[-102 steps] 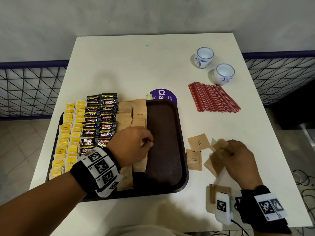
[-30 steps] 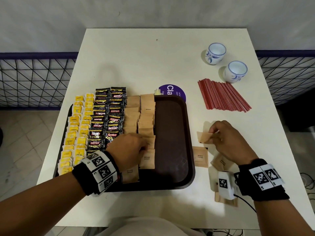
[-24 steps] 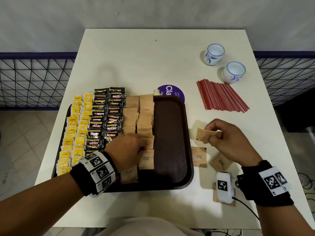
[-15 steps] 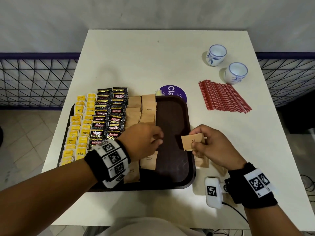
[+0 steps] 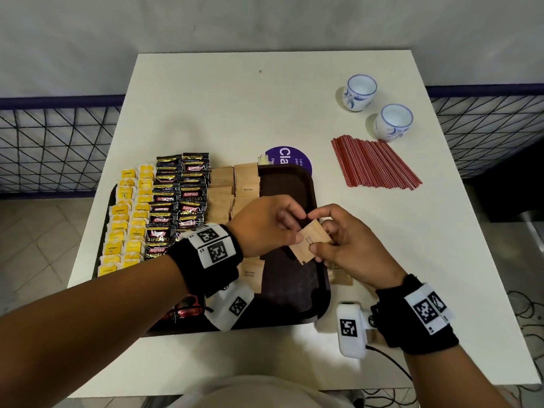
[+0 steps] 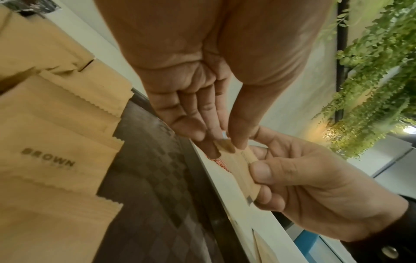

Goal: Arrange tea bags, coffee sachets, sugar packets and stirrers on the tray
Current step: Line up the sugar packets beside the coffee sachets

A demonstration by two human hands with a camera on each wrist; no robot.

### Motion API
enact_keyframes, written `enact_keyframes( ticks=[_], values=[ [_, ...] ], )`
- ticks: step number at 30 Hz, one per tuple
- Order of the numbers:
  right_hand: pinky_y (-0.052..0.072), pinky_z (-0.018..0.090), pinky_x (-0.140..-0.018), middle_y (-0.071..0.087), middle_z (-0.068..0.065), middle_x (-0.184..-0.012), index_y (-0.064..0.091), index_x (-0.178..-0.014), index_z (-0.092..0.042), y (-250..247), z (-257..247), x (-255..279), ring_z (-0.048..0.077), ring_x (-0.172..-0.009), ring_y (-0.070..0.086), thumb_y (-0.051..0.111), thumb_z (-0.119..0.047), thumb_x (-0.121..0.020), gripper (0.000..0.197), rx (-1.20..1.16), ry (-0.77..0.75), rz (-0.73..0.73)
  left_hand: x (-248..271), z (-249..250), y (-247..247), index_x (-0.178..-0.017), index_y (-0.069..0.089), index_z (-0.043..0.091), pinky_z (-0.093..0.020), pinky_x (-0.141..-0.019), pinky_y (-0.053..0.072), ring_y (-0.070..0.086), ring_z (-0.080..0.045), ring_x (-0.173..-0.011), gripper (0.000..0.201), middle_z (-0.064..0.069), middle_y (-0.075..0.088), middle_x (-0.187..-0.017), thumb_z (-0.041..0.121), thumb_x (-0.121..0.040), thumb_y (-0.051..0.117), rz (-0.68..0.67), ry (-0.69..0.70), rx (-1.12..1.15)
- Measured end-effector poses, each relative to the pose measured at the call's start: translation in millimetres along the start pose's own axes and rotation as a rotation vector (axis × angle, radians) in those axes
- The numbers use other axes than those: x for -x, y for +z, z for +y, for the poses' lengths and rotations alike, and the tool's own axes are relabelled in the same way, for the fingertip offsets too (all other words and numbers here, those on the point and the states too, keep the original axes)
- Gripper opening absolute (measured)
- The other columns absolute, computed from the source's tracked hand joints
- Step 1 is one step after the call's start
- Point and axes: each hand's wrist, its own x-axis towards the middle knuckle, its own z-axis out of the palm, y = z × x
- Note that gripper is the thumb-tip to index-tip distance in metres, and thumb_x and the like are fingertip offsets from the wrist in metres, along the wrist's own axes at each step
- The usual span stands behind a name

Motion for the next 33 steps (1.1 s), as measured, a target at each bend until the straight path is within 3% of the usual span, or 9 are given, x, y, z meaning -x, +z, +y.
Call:
enact_keyframes(
  ticks=[4, 7, 11, 15, 18, 21, 25, 29, 33],
  values=[
    [0.053, 0.033, -0.067, 0.069, 0.013, -0.081, 0.051, -0.124, -0.021, 3.0, 0.1, -0.5, 0.024, -0.069, 0.068, 0.071, 0.003, -0.084, 0.051, 0.032, 0.007, -0.009, 3.8, -4.8, -3.4, -0.105, 0.063, 0.02, -0.027, -0.078, 0.056, 0.067, -0.008, -0.072, 0.035, 0.002, 0.075, -0.084, 0.017, -0.077, 0.082, -0.009, 0.006, 0.003],
    [0.056, 0.044, -0.077, 0.07, 0.006, -0.08, 0.051, -0.127, -0.023, 6.6, -0.2, -2.3, 0.029, -0.076, 0.069, 0.075, -0.002, -0.083, 0.054, 0.086, 0.001, -0.036, 6.3, -5.1, -2.2, -0.107, 0.064, 0.023, -0.021, -0.07, 0.052, 0.059, -0.003, -0.065, 0.037, 0.006, 0.071, -0.078, 0.02, -0.076, 0.083, -0.012, 0.028, -0.045],
    [0.054, 0.03, -0.077, 0.071, 0.002, -0.082, 0.057, -0.12, -0.026, -2.7, 2.2, 3.5, 0.02, -0.078, 0.068, 0.076, -0.008, -0.084, 0.045, 0.112, 0.001, 0.009, 18.4, -7.1, -13.2, -0.107, 0.072, 0.03, -0.016, -0.068, 0.047, 0.056, -0.003, -0.064, 0.033, 0.01, 0.064, -0.073, 0.012, -0.08, 0.077, -0.08, 0.042, -0.185],
    [0.05, 0.02, -0.07, 0.067, 0.0, -0.079, 0.066, -0.102, -0.028, -30.4, 21.2, 22.7, 0.013, -0.072, 0.065, 0.075, -0.012, -0.085, 0.024, 0.188, 0.052, 0.164, 50.6, -18.8, -18.6, -0.089, 0.076, 0.033, -0.017, -0.073, 0.053, 0.067, -0.004, -0.079, 0.022, 0.011, 0.072, -0.085, 0.013, -0.08, 0.074, -0.123, -0.028, -0.309],
    [0.048, 0.016, -0.064, 0.067, 0.0, -0.076, 0.067, -0.096, -0.025, -46.9, 42.4, 40.1, 0.014, -0.069, 0.064, 0.073, -0.01, -0.087, 0.019, 0.148, 0.148, 0.228, 68.9, -33.3, -11.4, -0.079, 0.074, 0.029, -0.014, -0.067, 0.049, 0.064, -0.001, -0.076, 0.012, 0.014, 0.07, -0.078, 0.016, -0.078, 0.074, -0.113, -0.109, -0.338],
    [0.049, 0.02, -0.073, 0.071, 0.0, -0.077, 0.068, -0.094, -0.023, -58.6, 59.4, 54.5, 0.018, -0.078, 0.069, 0.073, -0.01, -0.087, 0.016, 0.151, 0.191, 0.306, 72.7, -44.2, -8.0, -0.076, 0.071, 0.027, -0.009, -0.063, 0.045, 0.062, 0.003, -0.073, 0.008, 0.016, 0.068, -0.073, 0.019, -0.077, 0.071, -0.046, -0.139, -0.397],
    [0.051, 0.031, -0.077, 0.071, -0.002, -0.081, 0.068, -0.091, -0.028, -66.5, 71.3, 63.4, 0.016, -0.081, 0.068, 0.077, -0.022, -0.085, 0.012, 0.272, 0.23, 0.393, 72.4, -55.4, -10.9, -0.078, 0.067, 0.03, -0.023, -0.068, 0.052, 0.059, -0.001, -0.076, 0.006, 0.018, 0.061, -0.081, 0.033, -0.078, 0.062, -0.007, -0.084, -0.619],
    [0.05, 0.032, -0.077, 0.07, -0.004, -0.085, 0.067, -0.091, -0.03, -65.8, 73.2, 65.9, 0.015, -0.083, 0.066, 0.076, -0.026, -0.085, 0.011, 0.327, 0.25, 0.415, 74.0, -59.6, -13.2, -0.082, 0.067, 0.027, -0.007, -0.058, 0.03, 0.057, -0.006, -0.083, 0.006, 0.014, 0.058, -0.089, 0.03, -0.083, 0.061, 0.01, 0.014, -0.791],
    [0.047, 0.028, -0.075, 0.07, -0.006, -0.087, 0.067, -0.093, -0.028, -63.5, 72.5, 67.8, 0.014, -0.085, 0.066, 0.075, -0.026, -0.086, 0.011, 0.337, 0.254, 0.43, 76.9, -60.8, -13.3, -0.083, 0.066, 0.029, -0.022, -0.062, 0.043, 0.062, -0.013, -0.081, 0.006, 0.012, 0.06, -0.089, 0.031, -0.081, 0.062, 0.058, 0.075, -0.867]
  ],
)
